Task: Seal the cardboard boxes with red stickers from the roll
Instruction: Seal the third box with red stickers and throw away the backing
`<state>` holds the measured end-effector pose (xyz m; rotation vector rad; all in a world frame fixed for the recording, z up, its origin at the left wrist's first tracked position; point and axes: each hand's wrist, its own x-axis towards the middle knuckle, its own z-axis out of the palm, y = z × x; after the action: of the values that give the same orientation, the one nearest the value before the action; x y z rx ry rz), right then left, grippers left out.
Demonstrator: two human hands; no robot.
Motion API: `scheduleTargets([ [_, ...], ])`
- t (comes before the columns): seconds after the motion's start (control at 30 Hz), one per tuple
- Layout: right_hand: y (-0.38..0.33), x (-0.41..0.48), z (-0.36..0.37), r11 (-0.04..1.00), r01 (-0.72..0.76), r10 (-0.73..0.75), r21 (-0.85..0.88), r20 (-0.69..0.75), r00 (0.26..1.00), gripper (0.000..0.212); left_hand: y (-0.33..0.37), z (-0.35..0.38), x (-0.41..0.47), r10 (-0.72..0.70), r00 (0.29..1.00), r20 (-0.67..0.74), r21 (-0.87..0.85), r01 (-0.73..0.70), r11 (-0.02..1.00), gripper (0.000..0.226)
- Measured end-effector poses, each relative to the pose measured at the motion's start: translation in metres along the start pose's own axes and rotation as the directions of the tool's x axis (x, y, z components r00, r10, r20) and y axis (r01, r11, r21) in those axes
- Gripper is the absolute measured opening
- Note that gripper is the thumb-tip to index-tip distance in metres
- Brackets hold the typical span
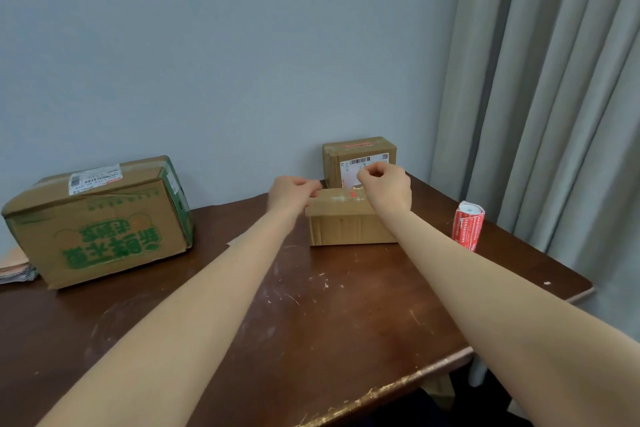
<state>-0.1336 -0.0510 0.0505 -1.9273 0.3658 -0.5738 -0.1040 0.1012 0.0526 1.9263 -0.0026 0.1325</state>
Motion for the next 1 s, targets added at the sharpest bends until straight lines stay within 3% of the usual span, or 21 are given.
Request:
scheduleTargets([
  [0.1, -0.003, -0.002, -0.010, 0.989, 0.058, -0.069, -0.139, -0.070, 0.995, 0.014, 0.027, 0.025, -0.014, 0.033, 0.994, 0.104, -0.077, -0.025, 0.997, 0.008],
  [0.3, 0.003, -0.002, -0.030, 0.891, 0.226, -0.303, -0.393, -0.145, 0.942, 0.017, 0.053, 0.048, -0.021, -0.031, 0.985, 0.168, -0.178, 0.061, 0.982, 0.014],
  [0.5, 0.012, 0.003, -0.029, 0.747, 0.375, -0.488, -0.549, -0.069, 0.870, 0.021, 0.060, 0.053, -0.023, -0.076, 0.976, 0.203, -0.226, 0.122, 0.966, 0.011],
  [0.67, 0.017, 0.004, -0.027, 0.671, 0.460, -0.558, -0.582, 0.012, 0.829, 0.026, 0.055, 0.050, -0.019, -0.089, 0.976, 0.197, -0.253, 0.138, 0.958, 0.027],
  [0.83, 0.018, 0.002, -0.028, 0.605, 0.534, -0.595, -0.590, 0.109, 0.796, 0.027, 0.051, 0.047, -0.017, -0.100, 0.975, 0.199, -0.257, 0.150, 0.955, 0.023],
  [0.93, 0.018, 0.000, -0.028, 0.706, 0.488, -0.540, -0.512, 0.056, 0.840, 0.026, 0.048, 0.044, -0.014, -0.108, 0.976, 0.188, -0.245, 0.153, 0.957, 0.016],
  [1.0, 0.018, 0.003, -0.030, 0.833, 0.347, -0.404, -0.432, -0.045, 0.914, 0.023, 0.047, 0.040, -0.011, -0.110, 0.979, 0.171, -0.223, 0.147, 0.964, 0.010],
])
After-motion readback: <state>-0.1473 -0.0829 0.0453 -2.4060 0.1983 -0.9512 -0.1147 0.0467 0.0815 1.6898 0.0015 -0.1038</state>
